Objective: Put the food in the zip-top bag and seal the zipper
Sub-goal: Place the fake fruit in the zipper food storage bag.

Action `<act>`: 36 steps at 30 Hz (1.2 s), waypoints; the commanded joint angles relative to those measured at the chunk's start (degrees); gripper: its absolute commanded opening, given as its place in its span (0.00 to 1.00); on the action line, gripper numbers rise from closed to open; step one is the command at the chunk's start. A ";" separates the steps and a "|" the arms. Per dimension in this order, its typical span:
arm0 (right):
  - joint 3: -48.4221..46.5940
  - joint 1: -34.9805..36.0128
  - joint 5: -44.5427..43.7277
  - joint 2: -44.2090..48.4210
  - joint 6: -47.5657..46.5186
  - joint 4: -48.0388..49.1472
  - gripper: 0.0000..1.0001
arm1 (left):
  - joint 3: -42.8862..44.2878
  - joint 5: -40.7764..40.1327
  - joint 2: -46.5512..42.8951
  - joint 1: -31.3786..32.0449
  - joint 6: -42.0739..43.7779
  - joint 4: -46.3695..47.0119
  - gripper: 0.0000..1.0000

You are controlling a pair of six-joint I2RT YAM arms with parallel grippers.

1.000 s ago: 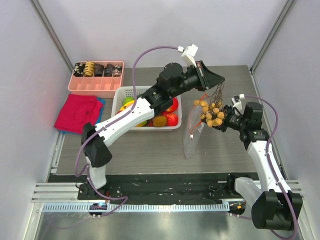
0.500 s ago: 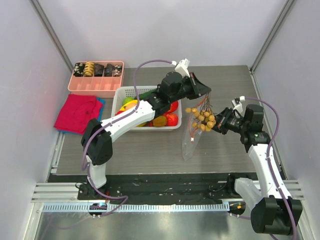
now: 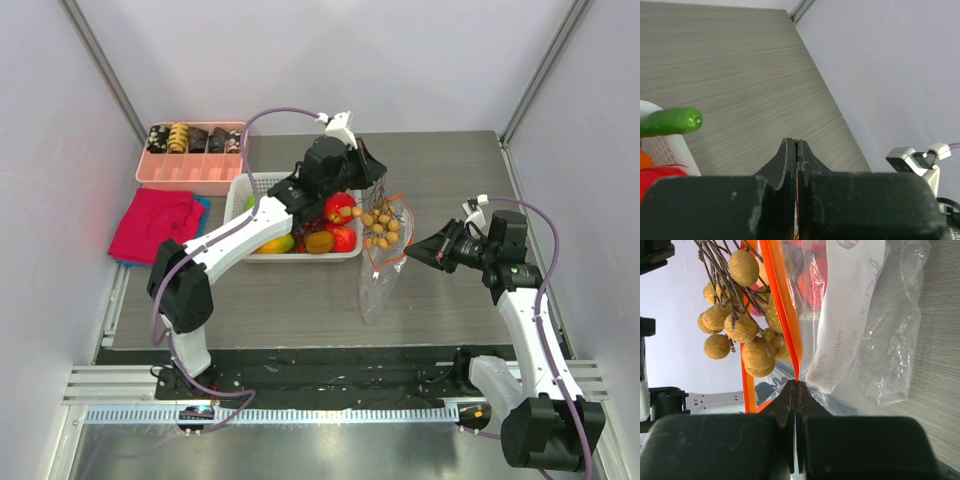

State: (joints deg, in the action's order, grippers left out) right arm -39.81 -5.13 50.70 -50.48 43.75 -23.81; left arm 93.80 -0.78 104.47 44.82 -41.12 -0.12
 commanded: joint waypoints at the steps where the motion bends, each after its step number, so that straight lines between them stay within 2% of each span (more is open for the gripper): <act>1: -3.43 -0.32 0.46 1.44 -2.26 -0.79 0.01 | 1.82 -8.43 -4.79 4.56 18.40 -1.71 0.00; 2: -3.60 -0.32 0.54 1.17 -2.18 -0.62 0.01 | 2.78 -9.93 -4.97 6.14 22.28 -1.99 0.00; 3: -3.95 -0.32 0.46 0.91 -2.26 -0.62 0.01 | 3.40 -12.30 -5.06 9.55 29.62 -2.08 0.00; 10: -4.75 -0.24 1.07 -0.15 1.42 4.12 0.01 | 10.69 -20.99 -1.20 21.09 50.93 -5.50 0.00; 16: -5.28 -0.24 1.42 -0.50 4.06 6.58 0.01 | 14.39 -26.63 4.07 25.49 59.22 -7.88 0.00; 23: -4.66 -0.24 2.13 1.08 4.07 6.50 0.01 | 15.53 -33.31 8.56 23.83 59.85 -6.91 0.00; 26: -4.05 -0.24 2.30 1.70 3.11 5.10 0.01 | 21.57 -39.72 12.77 22.95 57.91 -8.84 0.00; 27: -3.87 -0.24 2.21 1.79 2.66 4.66 0.01 | 22.99 -45.40 13.74 22.77 56.61 -8.93 0.01; 28: -3.70 -0.24 2.21 1.96 2.40 4.39 0.01 | 24.49 -47.54 15.66 22.68 56.16 -9.11 0.01; 29: -3.26 -0.24 2.21 1.96 2.05 3.87 0.01 | 27.81 -49.13 16.38 22.51 55.28 -11.20 0.00; 32: -2.99 -0.24 2.13 2.14 1.34 3.34 0.01 | 29.42 -49.68 16.04 21.98 50.10 -15.24 0.00; 33: -3.08 -0.24 1.95 1.96 1.34 3.33 0.01 | 28.99 -48.63 15.60 21.98 49.04 -15.78 0.02; 36: -3.43 -0.24 2.04 1.70 0.73 3.16 0.01 | 26.71 -47.39 13.05 21.89 46.14 -17.18 0.18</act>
State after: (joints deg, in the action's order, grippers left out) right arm -42.54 -5.23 51.70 -49.50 46.13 -21.08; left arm 120.11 -45.65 122.48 66.96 11.05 -14.48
